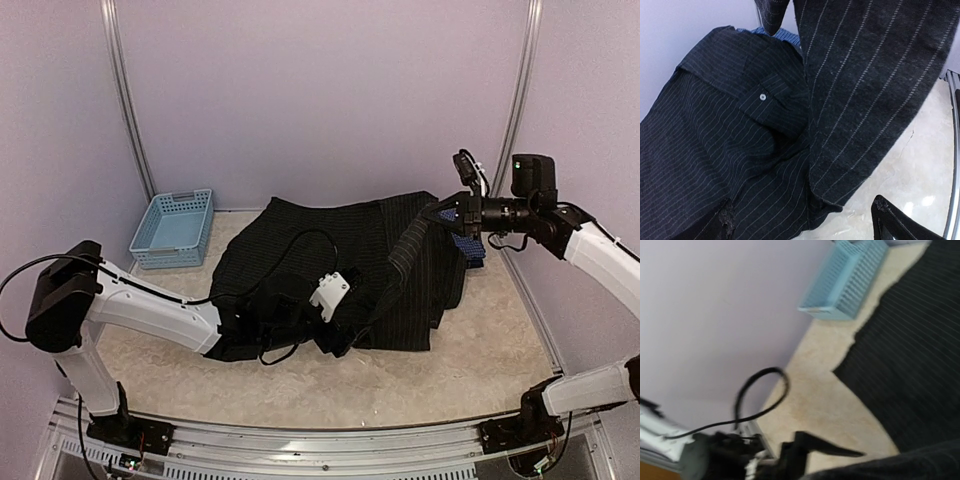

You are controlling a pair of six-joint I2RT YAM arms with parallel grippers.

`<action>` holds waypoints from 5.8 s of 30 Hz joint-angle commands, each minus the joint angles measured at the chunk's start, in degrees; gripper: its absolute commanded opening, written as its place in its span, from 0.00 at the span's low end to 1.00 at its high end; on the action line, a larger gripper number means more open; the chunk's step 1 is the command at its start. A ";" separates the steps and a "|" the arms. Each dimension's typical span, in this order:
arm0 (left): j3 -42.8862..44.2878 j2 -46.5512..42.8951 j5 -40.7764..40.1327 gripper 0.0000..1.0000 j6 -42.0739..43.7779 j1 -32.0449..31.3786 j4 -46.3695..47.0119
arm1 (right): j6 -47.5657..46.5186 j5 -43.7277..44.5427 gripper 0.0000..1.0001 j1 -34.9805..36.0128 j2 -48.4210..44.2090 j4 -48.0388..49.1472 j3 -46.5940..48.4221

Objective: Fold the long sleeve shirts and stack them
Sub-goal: Flatten out the crumpled shirt at the center of the board.

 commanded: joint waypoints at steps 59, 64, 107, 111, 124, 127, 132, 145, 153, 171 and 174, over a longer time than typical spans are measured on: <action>-10.31 4.79 16.02 0.61 -28.92 31.30 -17.46 | -7.59 35.81 0.71 9.77 12.25 5.00 -25.03; -15.19 -1.16 13.08 0.61 -31.11 29.28 -19.91 | -8.62 32.96 0.73 9.77 12.02 6.54 -26.06; -20.95 -25.87 5.33 0.62 -38.49 13.88 -32.28 | -5.55 40.82 0.76 12.83 -6.67 -14.45 -27.70; -18.30 -25.68 2.91 0.67 -37.23 15.16 -32.22 | -4.96 42.51 0.71 20.58 -6.22 -13.07 -26.16; -16.53 -19.37 4.89 0.71 -33.49 22.99 -29.61 | -12.48 53.45 0.73 39.55 15.26 -10.70 -18.33; -16.60 -18.98 5.47 0.71 -33.03 23.53 -29.09 | -14.03 53.33 0.68 40.29 18.73 -9.94 -17.49; -16.96 -18.30 6.41 0.71 -32.85 23.89 -28.14 | -15.75 54.27 0.58 42.42 23.40 -11.44 -15.50; -16.28 -17.32 7.58 0.74 -32.44 25.88 -29.37 | -11.35 53.77 0.00 47.98 19.92 -19.29 -18.72; -18.43 -16.22 6.81 0.73 -35.72 24.25 -33.91 | -7.52 47.87 0.00 51.71 14.15 -22.29 -21.55; -24.93 -24.95 2.40 0.69 -46.75 14.00 -45.51 | 0.73 43.99 0.33 55.71 5.45 -29.82 -24.07; -23.62 -26.49 1.56 0.69 -46.50 14.01 -47.11 | 0.64 46.24 0.52 55.72 3.11 -31.62 -22.15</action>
